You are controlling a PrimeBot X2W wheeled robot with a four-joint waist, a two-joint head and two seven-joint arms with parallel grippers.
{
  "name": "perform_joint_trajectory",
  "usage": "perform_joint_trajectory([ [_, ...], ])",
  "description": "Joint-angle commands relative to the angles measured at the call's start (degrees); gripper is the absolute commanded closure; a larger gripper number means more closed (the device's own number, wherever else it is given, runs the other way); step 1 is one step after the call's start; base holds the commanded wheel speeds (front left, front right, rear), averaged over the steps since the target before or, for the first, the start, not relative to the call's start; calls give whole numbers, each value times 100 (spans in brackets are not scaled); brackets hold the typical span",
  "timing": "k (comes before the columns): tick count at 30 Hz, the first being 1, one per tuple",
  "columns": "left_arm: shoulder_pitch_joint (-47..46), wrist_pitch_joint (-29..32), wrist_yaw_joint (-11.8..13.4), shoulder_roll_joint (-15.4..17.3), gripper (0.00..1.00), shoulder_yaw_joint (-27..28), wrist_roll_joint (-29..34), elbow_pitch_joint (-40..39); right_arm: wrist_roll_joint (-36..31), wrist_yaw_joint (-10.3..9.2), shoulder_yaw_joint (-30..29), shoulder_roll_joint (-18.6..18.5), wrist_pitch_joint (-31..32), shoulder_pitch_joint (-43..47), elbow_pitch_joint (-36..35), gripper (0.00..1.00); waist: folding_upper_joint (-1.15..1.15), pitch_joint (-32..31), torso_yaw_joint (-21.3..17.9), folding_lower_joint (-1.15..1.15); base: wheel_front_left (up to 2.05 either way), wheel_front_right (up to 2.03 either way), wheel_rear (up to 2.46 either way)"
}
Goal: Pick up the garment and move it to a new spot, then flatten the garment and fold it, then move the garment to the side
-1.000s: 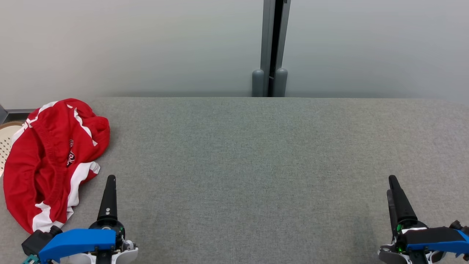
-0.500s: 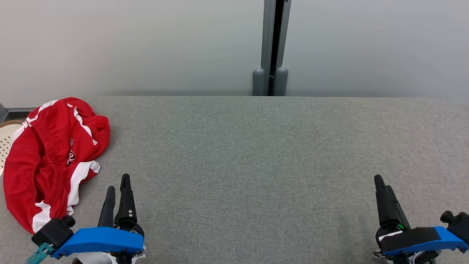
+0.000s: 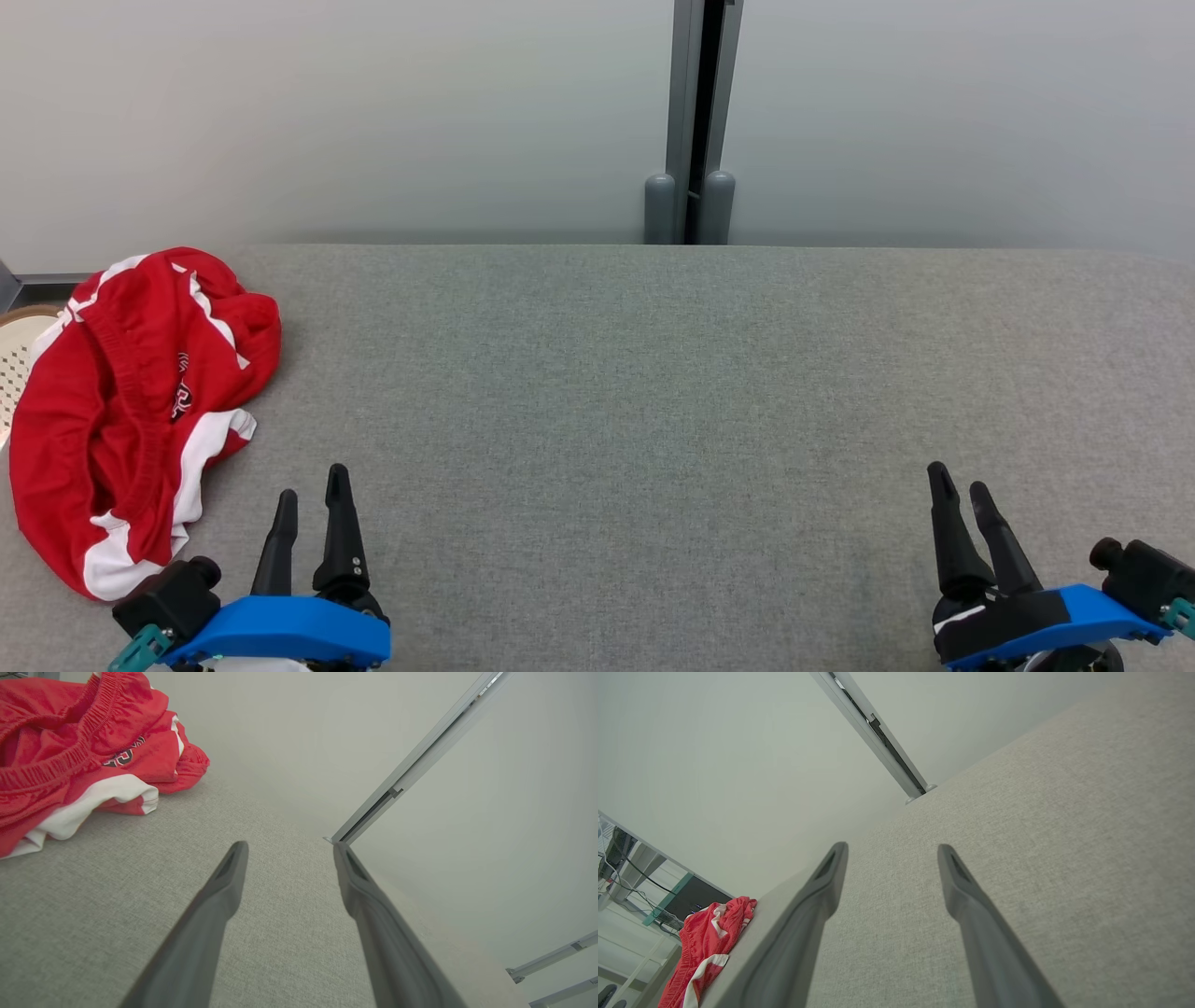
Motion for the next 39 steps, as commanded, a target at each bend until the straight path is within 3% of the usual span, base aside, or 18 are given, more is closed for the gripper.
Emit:
perform_joint_trajectory([
  [1, -42, -60, 22, 42, 0, -16, 152, -48, -171, 9, 17, -45, -62, 3, -34, 0, 0, -2, 0, 0, 0, 0, 0],
  [39, 36, -597, 35, 46, 0, -112, 1867, 490, -2543, 13, 180, -62, -602, 80, 84, 0, 0, 6, 29, 0, 0, 0, 0],
])
